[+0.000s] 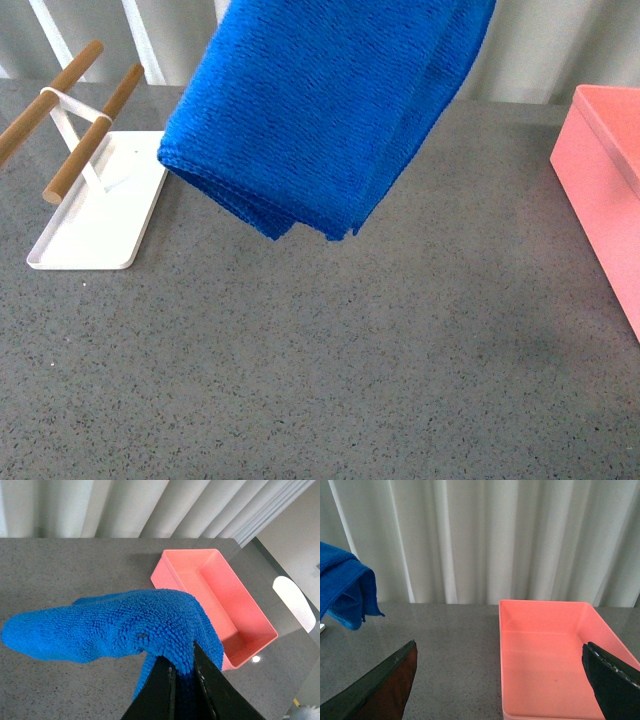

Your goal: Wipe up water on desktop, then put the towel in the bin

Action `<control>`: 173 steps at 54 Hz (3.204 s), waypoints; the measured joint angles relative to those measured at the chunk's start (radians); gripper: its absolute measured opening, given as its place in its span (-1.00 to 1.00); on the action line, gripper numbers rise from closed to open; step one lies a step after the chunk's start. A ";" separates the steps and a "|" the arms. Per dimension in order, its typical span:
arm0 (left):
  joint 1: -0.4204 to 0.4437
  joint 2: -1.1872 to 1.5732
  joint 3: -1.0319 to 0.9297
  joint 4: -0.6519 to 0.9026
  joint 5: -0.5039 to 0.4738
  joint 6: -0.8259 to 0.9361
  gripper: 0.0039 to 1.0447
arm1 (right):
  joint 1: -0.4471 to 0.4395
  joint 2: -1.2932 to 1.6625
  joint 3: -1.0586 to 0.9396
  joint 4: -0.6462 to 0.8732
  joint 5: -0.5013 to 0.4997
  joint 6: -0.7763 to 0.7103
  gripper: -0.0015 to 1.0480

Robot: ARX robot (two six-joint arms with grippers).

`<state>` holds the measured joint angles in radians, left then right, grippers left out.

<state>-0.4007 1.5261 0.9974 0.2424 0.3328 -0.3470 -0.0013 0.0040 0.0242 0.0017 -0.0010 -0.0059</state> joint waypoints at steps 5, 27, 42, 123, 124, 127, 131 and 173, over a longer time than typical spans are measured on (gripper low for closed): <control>-0.008 0.001 -0.002 0.003 0.000 0.000 -0.93 | 0.000 0.000 0.000 0.000 0.000 0.000 0.86; -0.007 0.001 -0.003 0.005 -0.007 -0.003 -0.93 | -0.084 1.007 0.387 0.018 -0.481 -0.150 0.86; -0.008 0.001 -0.003 0.005 -0.008 -0.003 -0.93 | 0.061 1.367 0.529 0.307 -0.740 -0.056 0.86; -0.007 -0.001 0.000 0.011 -0.008 -0.006 -0.13 | 0.287 1.819 0.870 0.753 -0.784 0.356 -0.81; -0.007 -0.001 0.000 0.011 -0.008 -0.006 -0.09 | 0.285 1.818 0.869 0.747 -0.782 0.353 -0.85; -0.007 -0.001 0.000 0.011 -0.008 -0.006 0.08 | 0.281 1.815 0.865 0.737 -0.779 0.346 -0.89; -0.007 -0.001 0.000 0.011 -0.008 -0.006 0.25 | 0.276 1.810 0.862 0.722 -0.777 0.338 -0.90; 0.188 -0.415 -0.702 0.564 -0.534 0.336 -0.93 | 0.249 1.774 0.848 0.609 -0.743 0.216 -0.90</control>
<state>-0.2131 1.1110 0.2955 0.8062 -0.2012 -0.0105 0.2481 1.7782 0.8722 0.6109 -0.7444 0.2100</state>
